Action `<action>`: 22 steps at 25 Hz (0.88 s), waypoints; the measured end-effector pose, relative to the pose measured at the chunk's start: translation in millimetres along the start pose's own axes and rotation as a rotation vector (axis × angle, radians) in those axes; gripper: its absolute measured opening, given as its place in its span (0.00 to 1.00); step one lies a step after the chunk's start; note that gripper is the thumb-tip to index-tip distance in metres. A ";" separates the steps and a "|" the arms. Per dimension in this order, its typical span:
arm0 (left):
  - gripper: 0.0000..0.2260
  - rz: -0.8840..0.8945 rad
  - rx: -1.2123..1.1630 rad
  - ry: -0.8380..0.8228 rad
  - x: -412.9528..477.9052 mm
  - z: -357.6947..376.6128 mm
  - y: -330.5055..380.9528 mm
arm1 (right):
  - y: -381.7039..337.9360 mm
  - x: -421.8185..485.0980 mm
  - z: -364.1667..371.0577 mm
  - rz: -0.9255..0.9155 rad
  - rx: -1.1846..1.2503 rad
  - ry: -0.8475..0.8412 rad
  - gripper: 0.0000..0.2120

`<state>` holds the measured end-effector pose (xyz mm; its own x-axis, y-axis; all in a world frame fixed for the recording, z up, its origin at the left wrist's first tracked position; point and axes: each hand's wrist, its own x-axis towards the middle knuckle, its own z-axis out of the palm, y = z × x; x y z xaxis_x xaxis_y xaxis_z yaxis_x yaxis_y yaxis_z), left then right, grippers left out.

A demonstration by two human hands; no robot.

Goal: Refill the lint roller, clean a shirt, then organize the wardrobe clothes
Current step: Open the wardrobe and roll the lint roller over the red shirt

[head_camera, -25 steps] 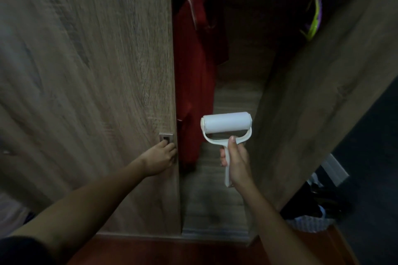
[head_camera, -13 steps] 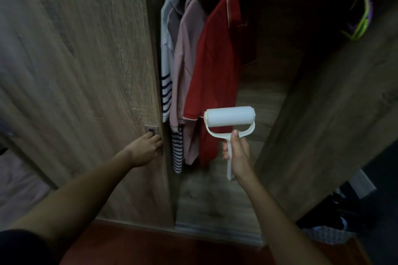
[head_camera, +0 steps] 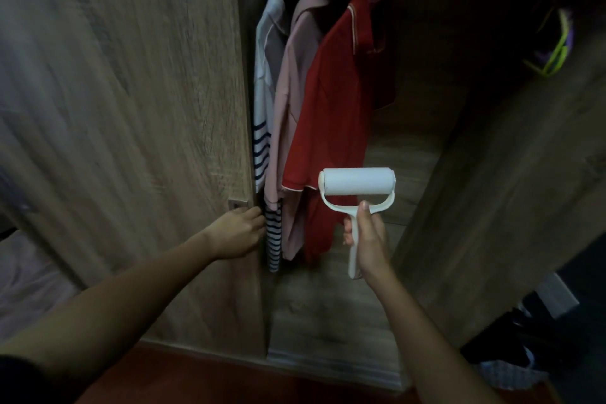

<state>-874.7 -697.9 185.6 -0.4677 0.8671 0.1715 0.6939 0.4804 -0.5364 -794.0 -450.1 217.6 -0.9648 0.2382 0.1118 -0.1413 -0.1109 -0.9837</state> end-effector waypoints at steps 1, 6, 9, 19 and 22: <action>0.10 -0.077 -0.053 0.142 12.5 -12.3 -1.2 | -2.8 0.2 -1.5 0.001 0.001 0.015 0.15; 0.10 -0.796 -0.435 0.713 106.3 -96.8 -35.5 | -13.7 -0.8 -21.7 -0.046 0.045 0.049 0.09; 0.20 -1.061 -0.750 0.650 147.5 -109.4 -48.3 | -17.0 1.7 -40.2 -0.076 0.064 0.031 0.05; 0.09 -1.164 -0.853 0.852 160.8 -156.4 -50.9 | -23.2 63.3 -42.2 -0.102 -0.052 -0.119 0.06; 0.07 -1.170 -0.662 0.865 148.2 -185.8 -70.4 | -31.5 82.2 -32.2 -0.117 -0.088 -0.173 0.06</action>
<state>-891.1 -578.8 402.3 -0.6113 -0.3028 0.7312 0.4051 0.6739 0.6178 -861.7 -396.0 253.2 -0.9678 0.0742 0.2405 -0.2415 -0.0056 -0.9704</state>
